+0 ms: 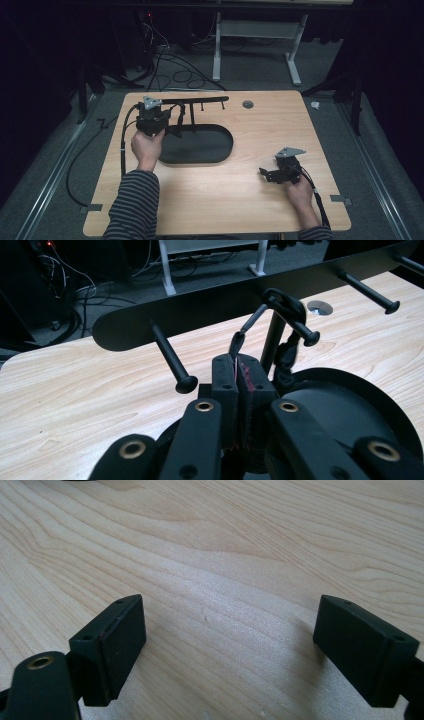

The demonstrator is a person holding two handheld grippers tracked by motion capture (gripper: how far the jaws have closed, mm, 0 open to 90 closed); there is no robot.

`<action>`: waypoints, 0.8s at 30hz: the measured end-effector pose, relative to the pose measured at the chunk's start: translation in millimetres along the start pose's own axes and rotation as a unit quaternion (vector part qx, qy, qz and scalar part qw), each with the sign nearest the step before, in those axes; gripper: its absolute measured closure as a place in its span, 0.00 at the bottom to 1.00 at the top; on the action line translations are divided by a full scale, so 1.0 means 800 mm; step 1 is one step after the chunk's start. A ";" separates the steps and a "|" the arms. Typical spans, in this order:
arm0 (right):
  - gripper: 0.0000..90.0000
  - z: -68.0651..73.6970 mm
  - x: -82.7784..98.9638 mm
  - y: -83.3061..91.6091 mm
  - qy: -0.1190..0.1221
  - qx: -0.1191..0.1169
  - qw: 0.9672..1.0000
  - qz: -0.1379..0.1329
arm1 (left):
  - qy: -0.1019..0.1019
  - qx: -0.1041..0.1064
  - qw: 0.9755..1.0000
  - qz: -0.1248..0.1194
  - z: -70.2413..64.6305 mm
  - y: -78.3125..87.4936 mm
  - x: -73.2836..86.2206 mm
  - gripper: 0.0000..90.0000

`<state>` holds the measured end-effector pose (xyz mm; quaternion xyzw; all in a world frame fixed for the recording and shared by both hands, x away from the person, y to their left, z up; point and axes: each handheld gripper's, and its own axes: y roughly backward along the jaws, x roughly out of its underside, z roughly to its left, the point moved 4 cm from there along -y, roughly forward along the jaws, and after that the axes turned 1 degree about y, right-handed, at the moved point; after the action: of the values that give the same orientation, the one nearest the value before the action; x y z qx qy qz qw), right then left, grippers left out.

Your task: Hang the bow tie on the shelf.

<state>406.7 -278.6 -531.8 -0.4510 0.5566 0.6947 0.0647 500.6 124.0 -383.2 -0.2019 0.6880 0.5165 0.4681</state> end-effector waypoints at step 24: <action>0.16 0.000 0.000 0.000 0.000 0.000 1.000 -0.001 | -0.006 0.015 1.000 -0.011 -0.005 0.015 -0.003 0.84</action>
<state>406.8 -278.5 -531.9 -0.4514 0.5565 0.6944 0.0656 490.5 124.4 -374.6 -0.1993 0.6907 0.5018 0.4811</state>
